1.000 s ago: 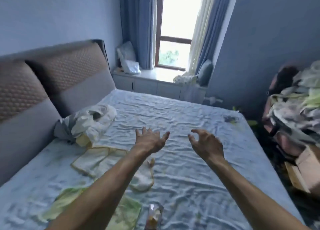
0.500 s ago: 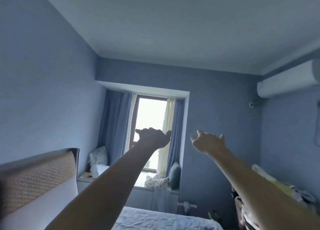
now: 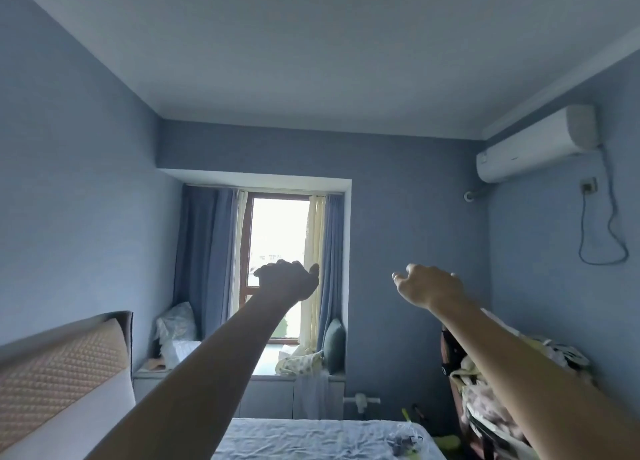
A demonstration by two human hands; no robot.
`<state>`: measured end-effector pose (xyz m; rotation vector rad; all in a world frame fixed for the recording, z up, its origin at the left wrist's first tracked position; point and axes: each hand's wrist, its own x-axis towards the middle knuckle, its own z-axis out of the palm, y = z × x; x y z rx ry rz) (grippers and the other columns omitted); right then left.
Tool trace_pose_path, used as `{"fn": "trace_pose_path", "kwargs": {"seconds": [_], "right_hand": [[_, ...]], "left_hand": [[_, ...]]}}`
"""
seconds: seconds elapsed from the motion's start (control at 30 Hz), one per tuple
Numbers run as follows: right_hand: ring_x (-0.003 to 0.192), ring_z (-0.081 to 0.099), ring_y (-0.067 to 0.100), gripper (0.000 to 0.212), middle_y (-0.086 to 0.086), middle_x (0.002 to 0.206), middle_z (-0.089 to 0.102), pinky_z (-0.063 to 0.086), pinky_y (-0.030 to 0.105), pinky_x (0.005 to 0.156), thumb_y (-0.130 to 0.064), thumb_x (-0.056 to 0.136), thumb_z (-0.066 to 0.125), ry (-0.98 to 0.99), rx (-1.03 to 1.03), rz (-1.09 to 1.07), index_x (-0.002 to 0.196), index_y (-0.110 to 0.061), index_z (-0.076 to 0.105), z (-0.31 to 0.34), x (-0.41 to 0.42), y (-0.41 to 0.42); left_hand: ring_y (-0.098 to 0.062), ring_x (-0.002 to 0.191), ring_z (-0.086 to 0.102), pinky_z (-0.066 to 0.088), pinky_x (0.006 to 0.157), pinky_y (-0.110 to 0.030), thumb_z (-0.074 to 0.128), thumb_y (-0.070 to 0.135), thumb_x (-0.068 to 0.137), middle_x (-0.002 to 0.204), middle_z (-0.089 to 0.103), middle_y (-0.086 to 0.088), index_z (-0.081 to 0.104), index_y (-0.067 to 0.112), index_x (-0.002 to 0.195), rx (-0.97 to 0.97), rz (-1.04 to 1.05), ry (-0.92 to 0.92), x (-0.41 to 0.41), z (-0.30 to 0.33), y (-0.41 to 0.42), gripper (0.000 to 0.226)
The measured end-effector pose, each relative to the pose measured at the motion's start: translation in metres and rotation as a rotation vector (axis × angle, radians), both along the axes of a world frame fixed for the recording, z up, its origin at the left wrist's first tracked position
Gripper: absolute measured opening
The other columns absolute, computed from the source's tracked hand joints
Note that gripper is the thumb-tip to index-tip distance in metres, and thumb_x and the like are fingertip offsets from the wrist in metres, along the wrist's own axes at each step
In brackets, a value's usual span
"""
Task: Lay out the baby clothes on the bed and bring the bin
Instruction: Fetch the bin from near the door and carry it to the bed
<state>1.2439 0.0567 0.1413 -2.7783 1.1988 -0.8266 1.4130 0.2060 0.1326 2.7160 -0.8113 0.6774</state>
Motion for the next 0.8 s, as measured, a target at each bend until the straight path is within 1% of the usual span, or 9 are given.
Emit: {"fn": "trace_pose_path", "kwargs": {"seconds": [0.1, 0.2, 0.3, 0.43, 0.5, 0.57, 0.67, 0.73, 0.8], "right_hand": [[0.128, 0.046, 0.025, 0.051, 0.008, 0.137, 0.052, 0.023, 0.043, 0.111, -0.047, 0.097, 0.025, 0.012, -0.005, -0.014, 0.134, -0.018, 0.046, -0.006, -0.007, -0.007], [0.129, 0.045, 0.025, 0.051, 0.008, 0.137, 0.052, 0.022, 0.044, 0.111, -0.047, 0.097, 0.026, 0.019, -0.021, -0.036, 0.134, -0.018, 0.046, -0.009, -0.02, -0.018], [0.132, 0.042, 0.025, 0.053, 0.007, 0.14, 0.05, 0.018, 0.045, 0.112, -0.049, 0.095, 0.03, 0.017, -0.032, -0.07, 0.137, -0.02, 0.044, -0.013, -0.042, -0.036], [0.13, 0.044, 0.026, 0.055, 0.008, 0.14, 0.05, 0.021, 0.045, 0.113, -0.052, 0.095, 0.033, -0.015, 0.002, -0.173, 0.137, -0.018, 0.043, -0.026, -0.093, -0.057], [0.129, 0.046, 0.028, 0.055, 0.01, 0.139, 0.051, 0.024, 0.045, 0.111, -0.05, 0.095, 0.036, -0.028, -0.02, -0.245, 0.136, -0.016, 0.045, -0.034, -0.122, -0.063], [0.123, 0.051, 0.028, 0.051, 0.011, 0.132, 0.057, 0.03, 0.043, 0.107, -0.048, 0.094, 0.04, -0.033, -0.127, -0.319, 0.131, -0.015, 0.05, -0.042, -0.152, -0.065], [0.114, 0.057, 0.029, 0.048, 0.013, 0.121, 0.063, 0.035, 0.041, 0.102, -0.045, 0.093, 0.043, -0.055, -0.276, -0.426, 0.128, -0.014, 0.053, -0.044, -0.196, -0.066], [0.115, 0.056, 0.03, 0.051, 0.014, 0.124, 0.061, 0.032, 0.042, 0.105, -0.046, 0.093, 0.041, -0.039, -0.252, -0.516, 0.129, -0.012, 0.052, -0.043, -0.222, -0.065], [0.121, 0.051, 0.03, 0.054, 0.014, 0.129, 0.057, 0.024, 0.045, 0.11, -0.047, 0.094, 0.039, -0.001, -0.204, -0.628, 0.131, -0.01, 0.049, -0.045, -0.25, -0.063]], "left_hand": [[-0.033, 0.119, 0.053, 0.036, 0.104, -0.05, 0.011, 0.055, 0.096, 0.13, 0.057, -0.013, 0.053, 0.008, 0.129, -0.003, -0.038, 0.014, -0.012, -0.003, -0.013, 0.071], [-0.03, 0.108, 0.059, 0.04, 0.098, -0.044, 0.012, 0.055, 0.096, 0.12, 0.062, -0.011, 0.06, 0.01, 0.118, -0.01, -0.094, 0.043, -0.026, -0.005, -0.032, 0.07], [-0.027, 0.106, 0.059, 0.038, 0.094, -0.04, 0.013, 0.055, 0.097, 0.115, 0.064, -0.009, 0.059, 0.008, 0.119, 0.018, -0.147, 0.052, -0.052, -0.006, -0.055, 0.069], [-0.025, 0.11, 0.057, 0.037, 0.093, -0.038, 0.011, 0.058, 0.096, 0.122, 0.062, -0.009, 0.057, 0.009, 0.122, 0.066, -0.289, 0.034, -0.096, -0.011, -0.089, 0.072], [-0.025, 0.118, 0.053, 0.035, 0.096, -0.038, 0.011, 0.058, 0.096, 0.131, 0.057, -0.009, 0.054, 0.011, 0.129, 0.065, -0.362, 0.047, -0.115, -0.012, -0.109, 0.071], [-0.026, 0.124, 0.049, 0.033, 0.101, -0.039, 0.013, 0.056, 0.097, 0.138, 0.051, -0.01, 0.048, 0.012, 0.134, 0.044, -0.451, 0.079, -0.132, -0.015, -0.13, 0.068], [-0.03, 0.127, 0.045, 0.032, 0.102, -0.041, 0.018, 0.053, 0.096, 0.14, 0.047, -0.014, 0.044, 0.013, 0.136, -0.026, -0.578, 0.099, -0.163, -0.021, -0.159, 0.062], [-0.033, 0.129, 0.043, 0.029, 0.105, -0.043, 0.021, 0.053, 0.096, 0.141, 0.045, -0.016, 0.043, 0.012, 0.137, -0.041, -0.652, 0.082, -0.187, -0.028, -0.173, 0.062], [-0.034, 0.13, 0.041, 0.027, 0.107, -0.045, 0.022, 0.054, 0.095, 0.141, 0.044, -0.017, 0.042, 0.012, 0.137, -0.043, -0.728, 0.074, -0.211, -0.036, -0.187, 0.062]]}}
